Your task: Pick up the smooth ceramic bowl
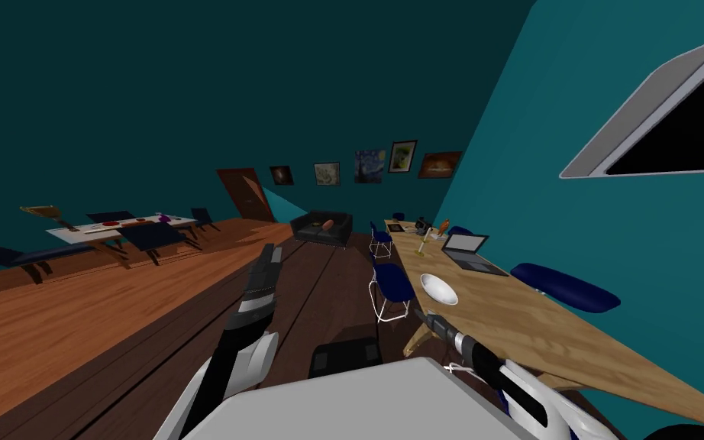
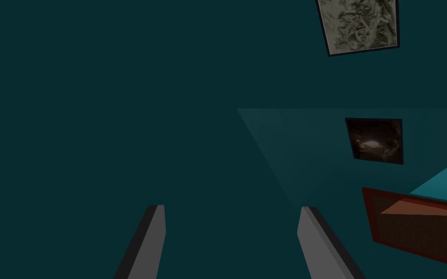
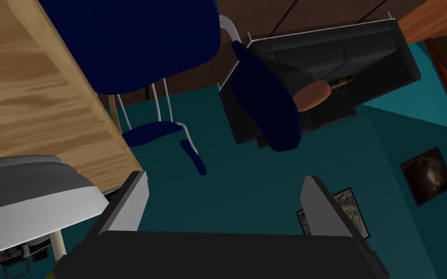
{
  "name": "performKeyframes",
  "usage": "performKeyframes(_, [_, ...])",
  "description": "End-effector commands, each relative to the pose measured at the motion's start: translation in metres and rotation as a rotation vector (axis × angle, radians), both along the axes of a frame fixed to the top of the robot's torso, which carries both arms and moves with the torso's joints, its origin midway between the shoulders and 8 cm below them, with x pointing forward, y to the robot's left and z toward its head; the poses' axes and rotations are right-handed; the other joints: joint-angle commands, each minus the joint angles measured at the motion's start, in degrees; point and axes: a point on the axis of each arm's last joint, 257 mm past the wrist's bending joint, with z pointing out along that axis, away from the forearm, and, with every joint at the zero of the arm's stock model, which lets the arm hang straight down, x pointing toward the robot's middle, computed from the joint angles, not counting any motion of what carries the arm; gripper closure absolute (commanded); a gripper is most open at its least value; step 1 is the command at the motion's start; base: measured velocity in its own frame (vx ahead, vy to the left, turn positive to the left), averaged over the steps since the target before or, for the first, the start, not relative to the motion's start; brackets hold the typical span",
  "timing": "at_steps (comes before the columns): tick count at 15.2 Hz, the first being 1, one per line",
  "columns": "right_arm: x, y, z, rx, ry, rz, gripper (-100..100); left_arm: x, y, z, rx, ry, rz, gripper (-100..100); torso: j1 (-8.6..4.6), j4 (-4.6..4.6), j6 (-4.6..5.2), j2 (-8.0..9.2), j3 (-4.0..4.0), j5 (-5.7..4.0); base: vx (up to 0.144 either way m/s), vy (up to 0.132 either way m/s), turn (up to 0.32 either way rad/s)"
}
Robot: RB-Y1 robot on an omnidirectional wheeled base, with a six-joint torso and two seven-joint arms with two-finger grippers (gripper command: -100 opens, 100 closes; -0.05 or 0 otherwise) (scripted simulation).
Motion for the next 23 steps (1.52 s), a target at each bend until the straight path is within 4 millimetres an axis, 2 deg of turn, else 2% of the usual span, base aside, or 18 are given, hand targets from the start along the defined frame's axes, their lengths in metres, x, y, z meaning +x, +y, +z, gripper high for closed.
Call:
performKeyframes(1, [-0.017,-0.028,-0.010,-0.076,0.063,0.013,-100,0.000,0.000,0.000,0.000,0.000,0.000,0,0.00,0.00,0.00,0.00,0.00,0.00,-0.004,0.046,0.128])
performKeyframes(2, [-0.021,-0.032,-0.013,-0.082,0.072,0.006,-100,0.000,0.000,0.000,0.000,0.000,0.000,0,0.00,0.00,-0.02,-0.01,-0.01,0.01,-0.006,0.049,0.148])
performKeyframes(5, [-0.050,-0.077,-0.025,-0.203,0.170,0.031,-100,0.000,0.000,0.000,0.000,0.000,0.000,0,0.06,-0.01,-0.02,-0.03,-0.02,0.03,-0.005,0.068,0.175])
performKeyframes(7, [-0.057,-0.087,-0.027,-0.217,0.187,0.019,-100,0.000,0.000,0.000,0.000,0.000,0.000,0,0.09,-0.01,0.00,-0.03,-0.02,0.03,0.001,0.057,0.084])
performKeyframes(8, [-0.067,-0.104,-0.027,-0.270,0.223,0.039,-100,0.000,0.000,0.000,0.000,0.000,0.000,0,0.05,-0.01,0.02,-0.02,-0.01,0.03,0.004,0.057,0.103])
performKeyframes(11, [-0.074,-0.114,-0.030,-0.281,0.241,0.024,-100,0.000,0.000,0.000,0.000,0.000,0.000,0,0.00,-0.01,0.00,-0.04,-0.02,0.01,0.005,0.035,0.064])
performKeyframes(12, [-0.074,-0.114,-0.030,-0.282,0.241,0.024,-100,0.000,0.000,0.000,0.000,0.000,0.000,0,-0.06,-0.01,0.02,-0.03,-0.02,-0.01,0.001,0.004,-0.018])
performKeyframes(13, [-0.086,-0.134,-0.029,-0.337,0.282,0.039,-100,0.000,0.000,0.000,0.000,0.000,0.000,0,-0.12,-0.01,0.02,-0.02,-0.01,-0.02,0.003,0.025,0.132])
performKeyframes(14, [-0.092,-0.141,-0.030,-0.344,0.294,0.029,-100,0.000,0.000,0.000,0.000,0.000,0.000,0,-0.11,-0.01,-0.02,-0.03,-0.02,-0.01,0.007,0.038,0.154])
performKeyframes(15, [-0.109,-0.166,-0.028,-0.404,0.344,0.033,-100,0.000,0.000,0.000,0.000,0.000,0.000,0,-0.08,-0.01,-0.03,-0.05,-0.03,-0.01,0.016,0.055,0.178])
performKeyframes(16, [-0.109,-0.166,-0.028,-0.404,0.344,0.033,-100,0.000,0.000,0.000,0.000,0.000,0.000,0,-0.01,-0.01,-0.01,-0.07,-0.04,0.02,0.015,0.055,0.134])
performKeyframes(17, [-0.118,-0.183,-0.025,-0.451,0.378,0.049,-100,0.000,0.000,0.000,0.000,0.000,0.000,0,0.02,-0.01,-0.02,-0.08,-0.04,0.01,0.021,0.063,0.204])
performKeyframes(19, [-0.125,-0.191,-0.025,-0.460,0.391,0.037,-100,0.000,0.000,0.000,0.000,0.000,0.000,0,0.05,-0.02,-0.02,-0.12,-0.07,0.02,0.023,0.045,0.086])
performKeyframes(20, [-0.133,-0.206,-0.021,-0.504,0.423,0.052,-100,0.000,0.000,0.000,0.000,0.000,0.000,0,0.01,-0.02,0.01,-0.11,-0.06,0.02,0.019,0.041,0.102])
performKeyframes(21, [-0.140,-0.213,-0.020,-0.512,0.436,0.040,-100,0.000,0.000,0.000,0.000,0.000,0.000,0,0.00,-0.02,-0.03,-0.11,-0.06,0.01,0.025,0.038,0.128])
performKeyframes(22, [-0.154,-0.234,-0.015,-0.560,0.478,0.044,-100,0.000,0.000,0.000,0.000,0.000,0.000,0,-0.02,-0.02,-0.02,-0.13,-0.07,0.01,0.030,0.044,0.197])
performKeyframes(23, [-0.154,-0.234,-0.015,-0.560,0.478,0.044,-100,0.000,0.000,0.000,0.000,0.000,0.000,0,0.00,-0.03,-0.04,-0.14,-0.08,0.02,0.032,0.041,0.152])
